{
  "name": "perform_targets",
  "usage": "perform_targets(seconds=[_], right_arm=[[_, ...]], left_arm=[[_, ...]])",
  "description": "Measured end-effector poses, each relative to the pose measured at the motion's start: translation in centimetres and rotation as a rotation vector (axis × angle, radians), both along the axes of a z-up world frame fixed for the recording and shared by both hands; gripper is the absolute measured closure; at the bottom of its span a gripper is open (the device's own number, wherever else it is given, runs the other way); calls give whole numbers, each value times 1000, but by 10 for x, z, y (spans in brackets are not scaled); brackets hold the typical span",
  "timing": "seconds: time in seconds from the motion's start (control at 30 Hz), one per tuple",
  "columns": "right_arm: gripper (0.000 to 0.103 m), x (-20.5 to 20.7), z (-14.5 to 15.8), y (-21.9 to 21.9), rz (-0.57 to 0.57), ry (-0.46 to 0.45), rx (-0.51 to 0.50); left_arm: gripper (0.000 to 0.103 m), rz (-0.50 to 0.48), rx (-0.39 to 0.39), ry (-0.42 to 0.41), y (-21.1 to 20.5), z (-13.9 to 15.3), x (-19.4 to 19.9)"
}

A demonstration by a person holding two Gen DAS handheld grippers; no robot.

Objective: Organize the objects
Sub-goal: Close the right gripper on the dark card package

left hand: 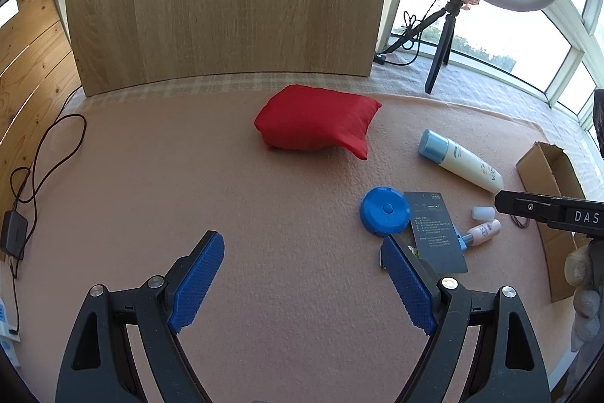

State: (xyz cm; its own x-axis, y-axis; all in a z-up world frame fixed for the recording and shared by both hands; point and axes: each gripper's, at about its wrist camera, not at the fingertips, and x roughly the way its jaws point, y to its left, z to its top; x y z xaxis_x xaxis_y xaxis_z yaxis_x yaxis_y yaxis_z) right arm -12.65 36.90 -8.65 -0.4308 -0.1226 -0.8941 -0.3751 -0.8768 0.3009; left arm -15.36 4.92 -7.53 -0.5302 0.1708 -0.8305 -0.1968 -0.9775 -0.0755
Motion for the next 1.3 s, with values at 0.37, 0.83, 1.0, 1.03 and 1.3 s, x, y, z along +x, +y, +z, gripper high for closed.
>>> perform_targets(seconds=[0.37, 0.83, 1.0, 1.03, 1.3], right_arm=[[44, -55, -32, -37, 78, -206, 71], [44, -75, -46, -54, 61, -302, 83], [44, -75, -47, -54, 66, -315, 101], [44, -75, -47, -54, 67, -316, 105], [48, -70, -54, -51, 81, -351, 103]], left_arm=[[15, 57, 30, 4, -43, -2, 19], [15, 99, 69, 26, -80, 5, 23], [15, 93, 67, 22, -82, 4, 25], [15, 92, 67, 21, -82, 3, 25], [15, 96, 75, 24, -83, 4, 26]])
